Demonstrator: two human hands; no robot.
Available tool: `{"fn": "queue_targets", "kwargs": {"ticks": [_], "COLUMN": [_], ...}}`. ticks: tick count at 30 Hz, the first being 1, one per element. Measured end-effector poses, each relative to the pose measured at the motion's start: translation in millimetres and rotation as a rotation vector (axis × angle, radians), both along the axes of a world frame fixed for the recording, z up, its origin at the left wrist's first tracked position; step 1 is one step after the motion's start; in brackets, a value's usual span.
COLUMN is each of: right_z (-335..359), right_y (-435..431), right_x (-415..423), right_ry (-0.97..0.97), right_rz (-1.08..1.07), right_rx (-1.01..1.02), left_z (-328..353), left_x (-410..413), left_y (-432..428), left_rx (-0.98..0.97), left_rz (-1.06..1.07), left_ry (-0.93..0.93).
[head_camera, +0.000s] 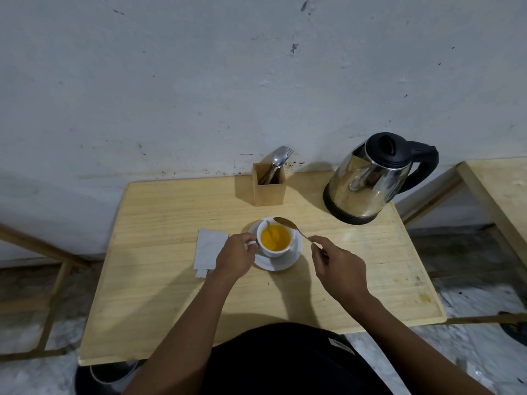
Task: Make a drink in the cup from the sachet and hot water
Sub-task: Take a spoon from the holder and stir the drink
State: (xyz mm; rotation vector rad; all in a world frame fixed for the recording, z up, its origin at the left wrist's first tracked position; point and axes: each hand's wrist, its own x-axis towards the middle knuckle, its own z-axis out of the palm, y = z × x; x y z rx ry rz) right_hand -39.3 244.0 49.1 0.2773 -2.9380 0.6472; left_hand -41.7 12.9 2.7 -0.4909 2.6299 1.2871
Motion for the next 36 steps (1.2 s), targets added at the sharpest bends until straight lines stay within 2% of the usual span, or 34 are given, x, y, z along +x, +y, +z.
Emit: {"fn": "queue_targets", "kwargs": {"ticks": [13, 18, 25, 31, 36], "right_z": [-1.1, 2.6, 4.7, -1.0, -20.4], "right_y": [-5.4, -7.8, 0.2, 10.9, 13.3], "right_x": [0.2, 1.0, 1.8, 6.8, 0.4], "right_ry": [0.019, -0.047, -0.313, -0.279, -0.378], "right_rz": [0.012, -0.009, -0.008, 0.041, -0.162], "right_rx": [-0.048, -0.081, -0.390, -0.363, -0.516], "left_z": [-1.5, -0.4, 0.5, 0.1, -1.4], "left_x": [0.3, 0.3, 0.0, 0.5, 0.5], "left_y": [-0.5, 0.2, 0.7, 0.5, -0.6], "left_rx": [-0.007, -0.014, -0.009, -0.006, 0.002], "left_rz": [-0.001, 0.002, 0.006, 0.001, -0.003], "left_ry": [-0.014, -0.005, -0.004, -0.004, 0.000]}}
